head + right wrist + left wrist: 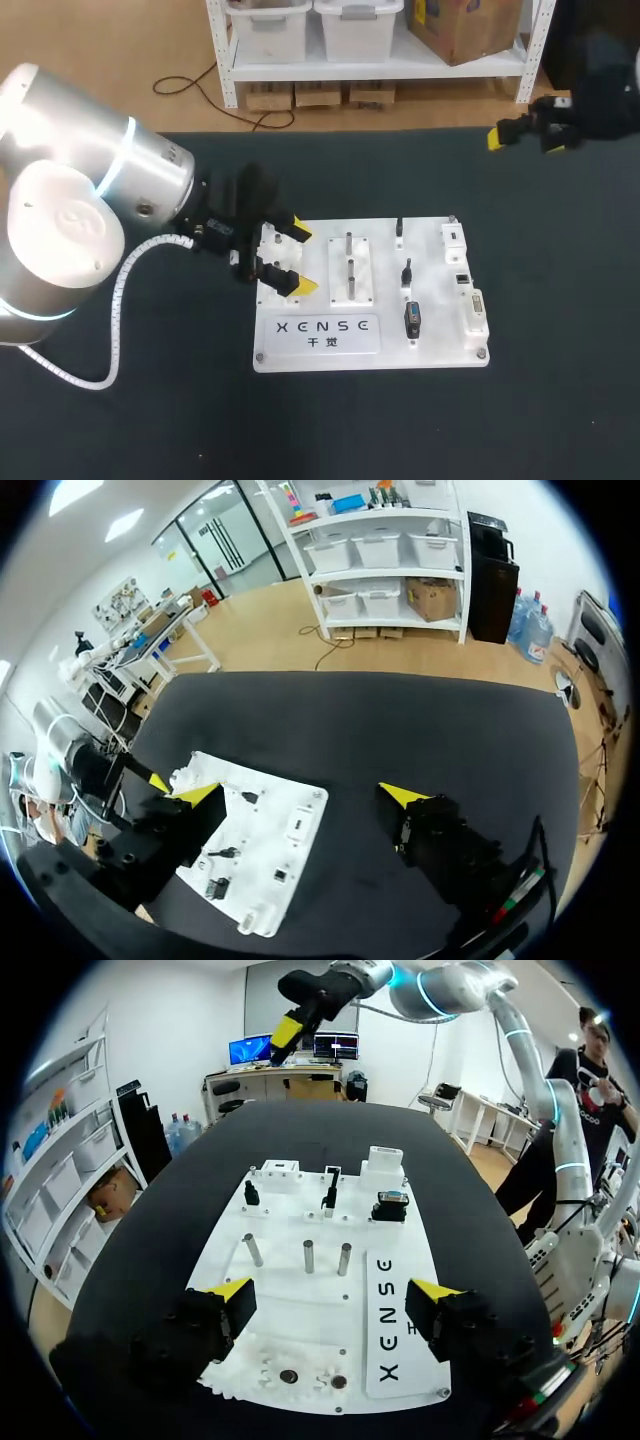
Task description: Insert the Ethernet cable into its matching sockets.
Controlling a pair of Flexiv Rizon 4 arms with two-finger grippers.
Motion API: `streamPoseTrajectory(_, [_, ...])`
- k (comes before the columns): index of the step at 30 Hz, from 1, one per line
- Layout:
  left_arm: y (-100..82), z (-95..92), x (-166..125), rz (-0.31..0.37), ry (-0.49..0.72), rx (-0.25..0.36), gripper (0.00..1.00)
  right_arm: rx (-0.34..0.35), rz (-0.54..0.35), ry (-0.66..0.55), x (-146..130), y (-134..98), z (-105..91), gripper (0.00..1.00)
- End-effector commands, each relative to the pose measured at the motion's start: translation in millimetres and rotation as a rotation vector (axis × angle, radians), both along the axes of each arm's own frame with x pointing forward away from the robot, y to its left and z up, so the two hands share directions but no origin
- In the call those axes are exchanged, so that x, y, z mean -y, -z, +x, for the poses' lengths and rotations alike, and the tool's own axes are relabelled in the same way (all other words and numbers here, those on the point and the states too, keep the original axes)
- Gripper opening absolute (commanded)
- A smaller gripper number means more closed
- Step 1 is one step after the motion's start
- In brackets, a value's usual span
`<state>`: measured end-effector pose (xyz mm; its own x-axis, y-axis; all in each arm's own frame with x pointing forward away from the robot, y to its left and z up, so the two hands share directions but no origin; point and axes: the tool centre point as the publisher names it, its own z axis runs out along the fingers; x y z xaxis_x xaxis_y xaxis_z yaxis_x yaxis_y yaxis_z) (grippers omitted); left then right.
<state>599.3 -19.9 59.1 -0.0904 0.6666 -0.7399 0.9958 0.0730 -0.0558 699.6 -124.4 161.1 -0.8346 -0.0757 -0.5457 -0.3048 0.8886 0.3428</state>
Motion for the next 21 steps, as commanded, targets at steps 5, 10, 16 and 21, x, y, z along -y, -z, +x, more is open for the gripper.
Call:
streamPoseTrajectory(5, [0.8,0.3,1.1,0.003,-0.001,0.001,1.0,0.029,-0.245,0.185,-25.0,-1.5,-22.7,1.0])
streamPoseTrajectory(10, [0.8,0.3,1.1,0.003,-0.001,0.001,1.0,0.021,-0.266,0.218,-35.0,6.5,-32.0,1.0])
streamPoseTrajectory(16, [0.8,0.3,1.1,0.003,-0.001,0.001,1.0,0.007,-0.293,0.254,-44.4,16.1,-43.5,1.0])
streamPoseTrajectory(21, [0.8,0.3,1.1,0.003,-0.001,0.001,1.0,-0.015,-0.305,0.249,-56.1,19.5,-50.5,1.0])
